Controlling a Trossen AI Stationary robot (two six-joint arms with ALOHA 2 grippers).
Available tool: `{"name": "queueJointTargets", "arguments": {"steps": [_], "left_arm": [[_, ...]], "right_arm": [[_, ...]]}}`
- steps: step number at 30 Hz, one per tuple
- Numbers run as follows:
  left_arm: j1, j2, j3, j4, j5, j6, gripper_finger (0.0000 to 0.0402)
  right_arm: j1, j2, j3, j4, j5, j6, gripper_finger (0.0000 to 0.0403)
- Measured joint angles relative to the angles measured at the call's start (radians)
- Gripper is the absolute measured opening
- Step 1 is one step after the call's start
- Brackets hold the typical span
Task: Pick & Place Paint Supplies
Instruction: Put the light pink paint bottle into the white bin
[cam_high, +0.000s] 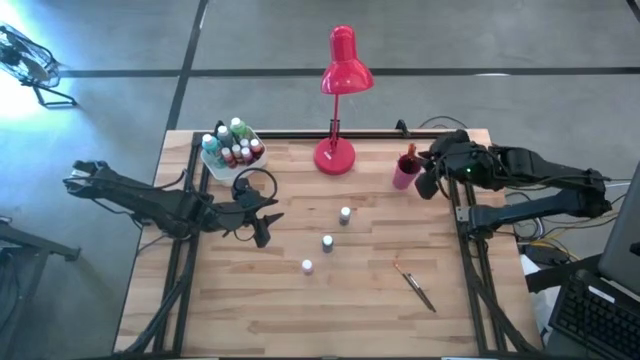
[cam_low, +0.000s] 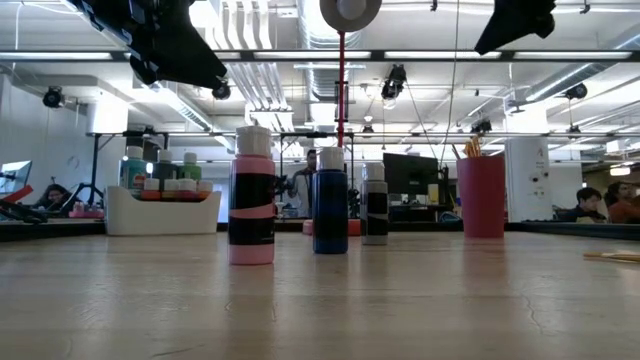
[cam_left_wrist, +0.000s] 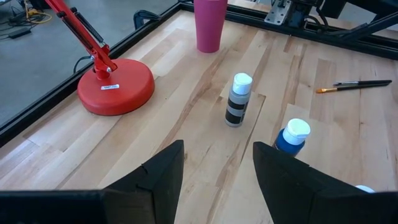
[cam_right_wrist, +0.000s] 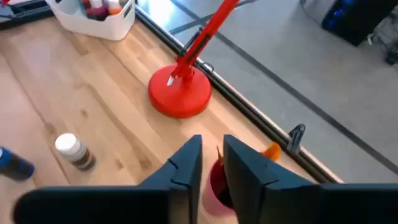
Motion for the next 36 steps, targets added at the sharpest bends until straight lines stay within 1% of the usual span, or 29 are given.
{"name": "queueJointTargets", "arguments": {"steps": [5, 7, 13, 17, 21, 26, 32, 36], "left_arm": [[0.000, 0.000, 0.000, 0.000, 0.000, 0.000, 0.0197], [0.000, 0.000, 0.000, 0.001, 0.000, 0.000, 0.0197], [0.002, 0.000, 0.000, 0.018, 0.000, -0.001, 0.0197], [0.002, 0.000, 0.000, 0.013, 0.000, -0.001, 0.0197], [0.002, 0.000, 0.000, 0.013, 0.000, -0.002, 0.0197], [0.002, 0.000, 0.000, 0.029, 0.000, -0.003, 0.0197], [0.002, 0.000, 0.000, 0.039, 0.001, -0.020, 0.0197], [0.002, 0.000, 0.000, 0.039, 0.036, -0.023, 0.0197]], "right_arm": [[0.041, -0.043, 0.009, -0.066, -0.001, 0.044, 0.0020], [0.062, -0.074, 0.003, -0.067, -0.002, 0.045, 0.0012], [0.101, -0.165, -0.041, -0.083, -0.003, 0.039, 0.0015], [0.102, -0.225, -0.066, -0.116, -0.001, 0.033, 0.0010], [0.103, -0.295, -0.104, -0.117, -0.002, -0.003, 0.0009], [0.103, -0.379, -0.141, -0.117, -0.001, -0.009, 0.0009], [0.103, -0.454, -0.156, -0.117, 0.009, -0.009, 0.0009], [0.103, -0.485, -0.151, -0.117, 0.010, -0.014, 0.0008]]}}
